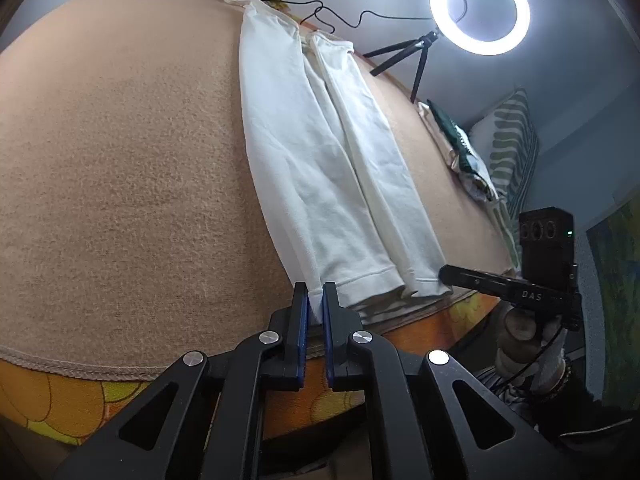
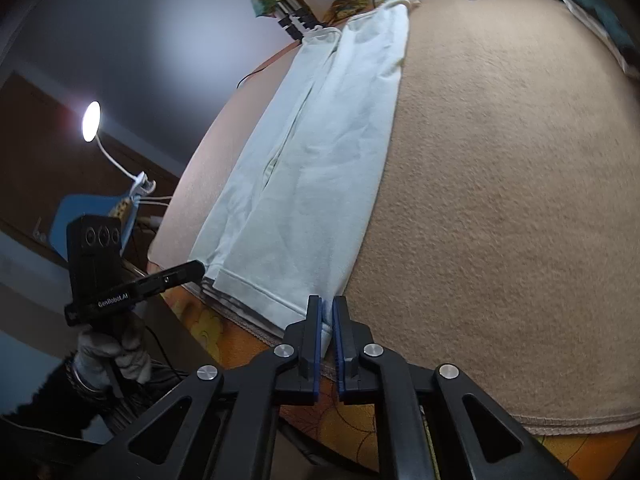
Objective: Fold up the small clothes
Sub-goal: 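Lift the hem and fold it up toward the straps with both tools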
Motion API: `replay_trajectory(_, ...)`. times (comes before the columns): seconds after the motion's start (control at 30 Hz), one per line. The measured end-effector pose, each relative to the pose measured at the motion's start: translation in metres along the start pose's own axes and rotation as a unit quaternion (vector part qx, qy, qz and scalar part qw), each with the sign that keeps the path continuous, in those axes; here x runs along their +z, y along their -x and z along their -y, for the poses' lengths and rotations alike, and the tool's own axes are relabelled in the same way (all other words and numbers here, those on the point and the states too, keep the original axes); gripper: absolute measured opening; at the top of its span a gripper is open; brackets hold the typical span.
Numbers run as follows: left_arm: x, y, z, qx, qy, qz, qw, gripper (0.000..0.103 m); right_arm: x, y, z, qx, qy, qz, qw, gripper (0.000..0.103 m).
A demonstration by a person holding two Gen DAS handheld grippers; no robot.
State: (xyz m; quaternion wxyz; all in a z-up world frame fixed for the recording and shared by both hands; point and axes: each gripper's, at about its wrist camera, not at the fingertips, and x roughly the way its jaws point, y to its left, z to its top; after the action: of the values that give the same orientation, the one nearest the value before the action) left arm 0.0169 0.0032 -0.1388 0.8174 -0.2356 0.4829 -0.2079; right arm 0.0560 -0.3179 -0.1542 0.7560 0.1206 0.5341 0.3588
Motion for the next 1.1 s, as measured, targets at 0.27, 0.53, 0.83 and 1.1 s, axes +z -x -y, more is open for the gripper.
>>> replay_trajectory(0.27,-0.004,0.005,-0.009,-0.001,0.012,0.003,0.9999,0.004,-0.001,0.000,-0.002,0.004,-0.006,0.004,1.000,0.002)
replay_trajectory(0.53,0.008,0.021,-0.003,-0.034,0.022,0.028,0.9988,0.004,0.008,0.014,0.004,0.059,-0.050,0.025,0.997,0.002)
replay_trajectory(0.83,0.050,0.028,0.001,-0.054,0.034,0.056,0.9964,0.004,0.055,0.028,0.002,0.078,-0.071,0.067,0.992,0.002)
replay_trajectory(1.1,0.103,0.010,-0.008,-0.039,0.046,0.069,0.9958,0.004,0.106,0.014,0.012,0.063,-0.092,0.084,0.990,0.002)
